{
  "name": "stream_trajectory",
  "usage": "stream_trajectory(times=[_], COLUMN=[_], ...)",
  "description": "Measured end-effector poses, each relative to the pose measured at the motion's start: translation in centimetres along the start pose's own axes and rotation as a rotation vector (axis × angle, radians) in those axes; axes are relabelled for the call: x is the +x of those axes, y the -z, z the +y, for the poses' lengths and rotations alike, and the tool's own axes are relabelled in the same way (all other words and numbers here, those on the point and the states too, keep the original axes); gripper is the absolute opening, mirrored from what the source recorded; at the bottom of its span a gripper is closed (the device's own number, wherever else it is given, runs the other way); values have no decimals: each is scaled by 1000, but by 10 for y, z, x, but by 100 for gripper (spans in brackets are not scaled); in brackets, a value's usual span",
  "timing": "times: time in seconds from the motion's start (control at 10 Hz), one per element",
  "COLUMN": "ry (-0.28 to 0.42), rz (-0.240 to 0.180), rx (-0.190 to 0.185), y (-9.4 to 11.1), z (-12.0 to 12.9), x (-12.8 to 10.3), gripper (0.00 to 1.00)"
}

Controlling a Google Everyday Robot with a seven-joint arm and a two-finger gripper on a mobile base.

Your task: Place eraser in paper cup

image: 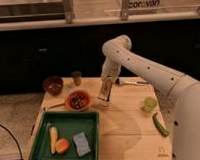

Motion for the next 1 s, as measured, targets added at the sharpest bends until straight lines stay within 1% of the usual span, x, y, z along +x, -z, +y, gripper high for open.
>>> stream_trajectory(times=[0.3,0.7,1.0], ry=[5,6,6], rz=[-37,-74,-94], rx=[-22,-35,-40], y=[-13,-28,-33], z=[2,1,0], x=[1,1,1], gripper=[7,7,7])
